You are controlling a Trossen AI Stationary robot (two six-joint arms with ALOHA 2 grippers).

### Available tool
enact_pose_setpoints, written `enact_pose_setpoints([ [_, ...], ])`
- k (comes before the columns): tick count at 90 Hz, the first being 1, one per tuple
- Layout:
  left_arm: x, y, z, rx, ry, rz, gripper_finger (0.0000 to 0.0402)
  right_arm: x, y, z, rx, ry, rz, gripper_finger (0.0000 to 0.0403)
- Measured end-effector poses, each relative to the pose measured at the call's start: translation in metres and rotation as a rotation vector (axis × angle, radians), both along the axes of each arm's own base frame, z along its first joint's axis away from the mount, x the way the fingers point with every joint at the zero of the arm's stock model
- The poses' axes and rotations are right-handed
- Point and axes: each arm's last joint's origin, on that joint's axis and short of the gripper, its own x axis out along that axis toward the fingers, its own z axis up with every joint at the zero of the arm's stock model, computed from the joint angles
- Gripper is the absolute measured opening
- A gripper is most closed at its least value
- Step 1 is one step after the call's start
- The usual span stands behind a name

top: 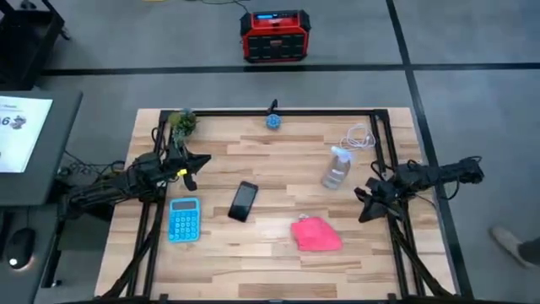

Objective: Apply microfiber cloth
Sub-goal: Return to Home Position

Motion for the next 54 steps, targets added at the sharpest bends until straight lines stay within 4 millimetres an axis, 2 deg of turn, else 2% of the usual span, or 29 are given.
enact_pose_setpoints([
  [12,0.0,0.0,0.0,0.0,0.0,0.0,0.0,0.001,-0.002,0.004,-0.177,-0.193,-0.034,0.0],
  [32,0.0,0.0,0.0,0.0,0.0,0.0,0.0,0.004,-0.008,0.003,-0.725,-0.542,-0.184,0.0],
  [42,0.0,0.0,0.0,0.0,0.0,0.001,0.0,0.006,-0.01,-0.002,-0.809,-0.53,-0.285,0.0],
  [54,0.0,0.0,0.0,0.0,0.0,0.002,0.0,0.009,-0.012,-0.007,-0.78,-0.456,-0.415,0.0],
])
